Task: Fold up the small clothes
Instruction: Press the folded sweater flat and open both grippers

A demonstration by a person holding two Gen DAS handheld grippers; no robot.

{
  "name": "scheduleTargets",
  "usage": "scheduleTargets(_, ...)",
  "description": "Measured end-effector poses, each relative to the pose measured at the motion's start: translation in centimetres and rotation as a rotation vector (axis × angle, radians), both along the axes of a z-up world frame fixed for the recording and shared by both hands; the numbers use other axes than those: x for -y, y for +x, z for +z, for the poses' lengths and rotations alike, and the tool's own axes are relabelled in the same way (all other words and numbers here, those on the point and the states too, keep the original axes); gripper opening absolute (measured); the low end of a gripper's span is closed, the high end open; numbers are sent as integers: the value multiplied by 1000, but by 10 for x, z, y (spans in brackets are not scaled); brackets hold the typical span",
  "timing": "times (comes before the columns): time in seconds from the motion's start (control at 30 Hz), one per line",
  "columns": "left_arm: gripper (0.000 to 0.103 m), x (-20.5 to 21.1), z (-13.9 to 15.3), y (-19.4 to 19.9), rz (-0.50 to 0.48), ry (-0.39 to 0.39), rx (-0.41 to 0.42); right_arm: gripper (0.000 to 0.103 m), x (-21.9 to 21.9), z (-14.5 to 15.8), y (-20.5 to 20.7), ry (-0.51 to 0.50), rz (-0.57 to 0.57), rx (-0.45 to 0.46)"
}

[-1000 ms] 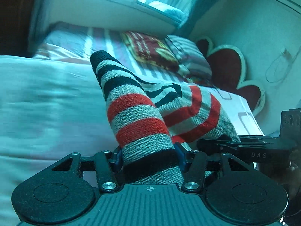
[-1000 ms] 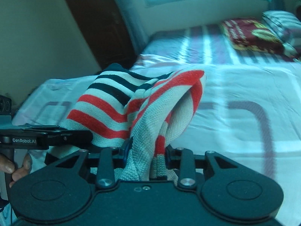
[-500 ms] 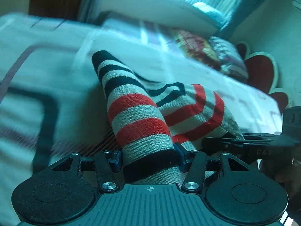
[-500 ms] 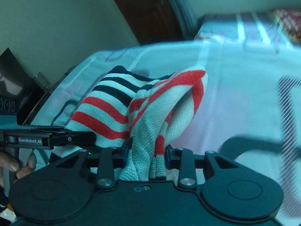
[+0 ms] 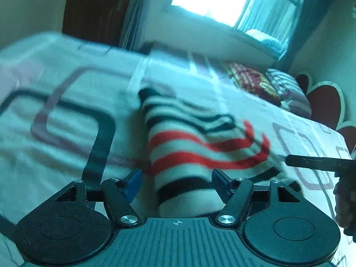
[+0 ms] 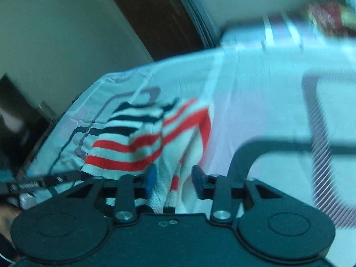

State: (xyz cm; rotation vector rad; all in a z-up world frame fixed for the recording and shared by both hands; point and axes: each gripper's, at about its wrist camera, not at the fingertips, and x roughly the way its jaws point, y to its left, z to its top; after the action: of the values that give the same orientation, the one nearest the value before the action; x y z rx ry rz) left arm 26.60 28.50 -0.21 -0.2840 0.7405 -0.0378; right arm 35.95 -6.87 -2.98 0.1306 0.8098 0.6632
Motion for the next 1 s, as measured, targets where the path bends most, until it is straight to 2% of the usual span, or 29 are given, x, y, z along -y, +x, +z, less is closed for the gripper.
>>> scheduleTargets(0.03,68,7,4,6,-21,12,16,31,-8,3,-1,-19,23,31)
scheduleTargets(0.1,68,17,9,18,-58,57,9,28,-29,1,5,-68,70,31)
scheduleTargets(0.2,68,41,-10,39,-96,166,-84,23,-43,-16,14,-180,68,4)
scheduleTargets(0.27,68,49,-21,41,-100,231,-90,21,-41,-28,18,-167,45,-1)
scheduleTargets(0.37,68,51,-13,33,-84,228,-67,19,-37,-22,16,-167,22,0)
scheduleTargets(0.47,68,50,-4,6,-69,260,-30,14,-32,-11,-9,-145,10,59)
scheduleTargets(0.53,68,51,-2,-11,-54,287,-13,14,-34,-7,-31,-145,57,115)
scheduleTargets(0.6,68,50,-3,-22,-40,277,-3,14,-43,-8,-50,-169,114,158)
scheduleTargets(0.67,68,49,-7,-29,-32,265,-16,13,-54,-13,-59,-251,147,195)
scheduleTargets(0.7,68,48,-10,-30,-27,254,-23,6,-58,-20,-58,-307,136,195)
scheduleTargets(0.73,68,46,-14,-31,-24,237,-27,4,-59,-25,-57,-336,126,196)
scheduleTargets(1.0,68,41,-28,-46,-11,196,-28,4,-52,-30,-57,-343,107,202)
